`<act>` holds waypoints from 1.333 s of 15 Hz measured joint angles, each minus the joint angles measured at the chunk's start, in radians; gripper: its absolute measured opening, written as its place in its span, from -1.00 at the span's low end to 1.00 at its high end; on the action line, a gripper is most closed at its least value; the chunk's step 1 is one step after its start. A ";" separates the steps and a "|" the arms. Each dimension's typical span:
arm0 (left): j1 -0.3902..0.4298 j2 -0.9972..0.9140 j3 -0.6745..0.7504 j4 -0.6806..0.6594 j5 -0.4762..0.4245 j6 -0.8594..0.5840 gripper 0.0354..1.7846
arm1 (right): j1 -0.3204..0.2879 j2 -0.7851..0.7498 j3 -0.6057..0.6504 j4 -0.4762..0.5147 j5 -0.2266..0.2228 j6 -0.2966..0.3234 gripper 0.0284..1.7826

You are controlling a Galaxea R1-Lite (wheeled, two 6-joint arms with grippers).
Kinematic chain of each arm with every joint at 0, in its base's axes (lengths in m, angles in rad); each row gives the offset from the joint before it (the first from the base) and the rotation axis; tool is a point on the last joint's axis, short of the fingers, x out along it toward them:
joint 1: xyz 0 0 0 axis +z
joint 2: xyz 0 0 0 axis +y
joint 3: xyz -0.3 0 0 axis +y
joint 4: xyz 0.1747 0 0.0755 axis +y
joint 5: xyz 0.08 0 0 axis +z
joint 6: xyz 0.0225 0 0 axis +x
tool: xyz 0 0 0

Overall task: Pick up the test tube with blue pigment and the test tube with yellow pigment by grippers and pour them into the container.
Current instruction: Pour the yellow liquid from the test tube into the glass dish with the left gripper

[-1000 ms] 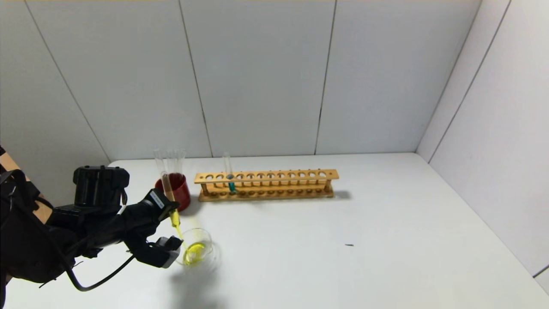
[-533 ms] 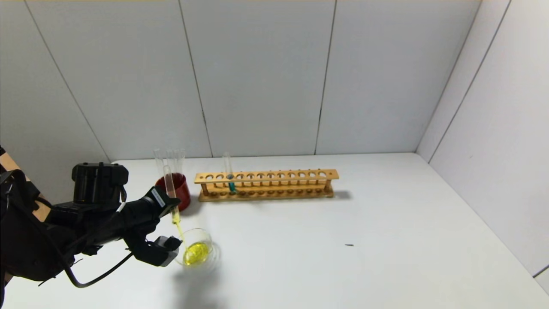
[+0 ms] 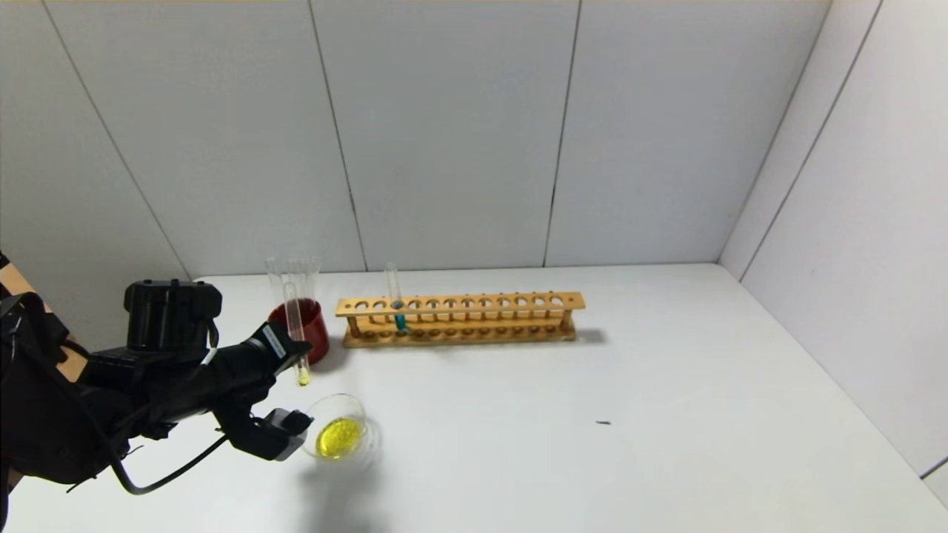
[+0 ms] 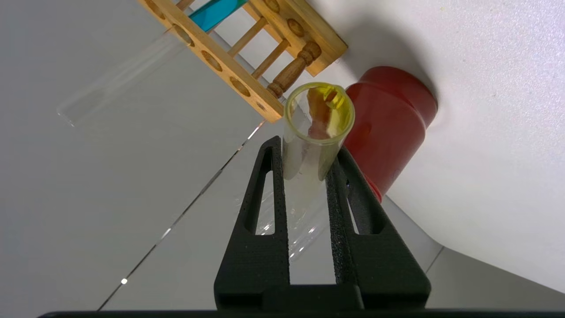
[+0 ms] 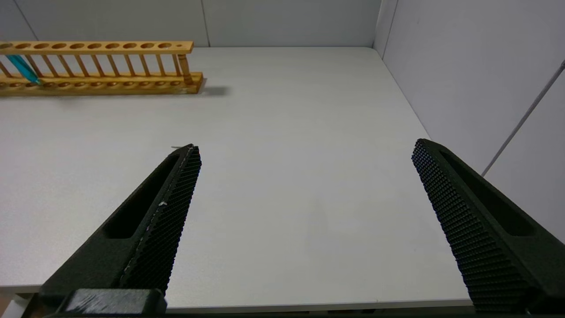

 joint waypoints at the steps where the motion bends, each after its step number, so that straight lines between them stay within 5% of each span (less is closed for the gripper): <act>1: 0.000 0.000 -0.001 -0.001 0.001 0.006 -0.68 | 0.000 0.000 0.000 0.000 0.000 0.000 0.96; 20: 0.000 -0.009 -0.001 0.000 0.020 0.103 -0.68 | 0.000 0.000 0.000 0.000 0.000 0.000 0.96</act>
